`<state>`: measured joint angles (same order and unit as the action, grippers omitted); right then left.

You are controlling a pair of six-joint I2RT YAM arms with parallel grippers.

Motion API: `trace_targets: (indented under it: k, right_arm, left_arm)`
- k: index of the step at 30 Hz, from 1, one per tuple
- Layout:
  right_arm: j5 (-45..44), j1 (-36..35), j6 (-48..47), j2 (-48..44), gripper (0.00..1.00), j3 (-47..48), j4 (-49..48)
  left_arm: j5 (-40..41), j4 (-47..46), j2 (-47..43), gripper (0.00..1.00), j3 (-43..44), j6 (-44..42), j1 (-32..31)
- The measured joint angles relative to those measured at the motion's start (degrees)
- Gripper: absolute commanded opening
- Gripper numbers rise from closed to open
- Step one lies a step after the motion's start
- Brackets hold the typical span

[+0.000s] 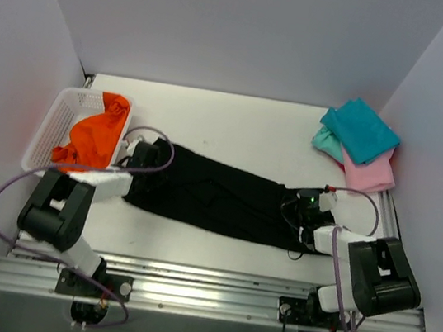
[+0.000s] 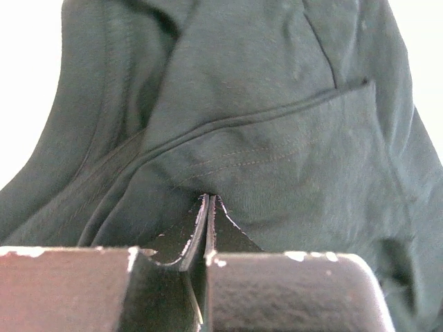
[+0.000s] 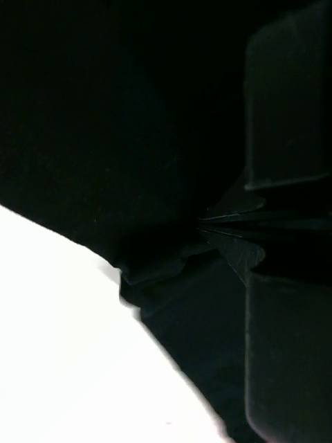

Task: Fold and stack the t-shirts
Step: Fold the tshirt

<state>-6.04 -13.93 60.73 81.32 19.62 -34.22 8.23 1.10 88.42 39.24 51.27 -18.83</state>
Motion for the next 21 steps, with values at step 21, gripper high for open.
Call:
trace_targets:
  k: [21]
  right_arm:
    - [-8.66, -33.97, 9.77, -20.11, 0.0, -3.13, 21.81]
  left_arm:
    - [-13.53, 28.41, 65.66, 0.04, 100.74, -6.97, 1.81]
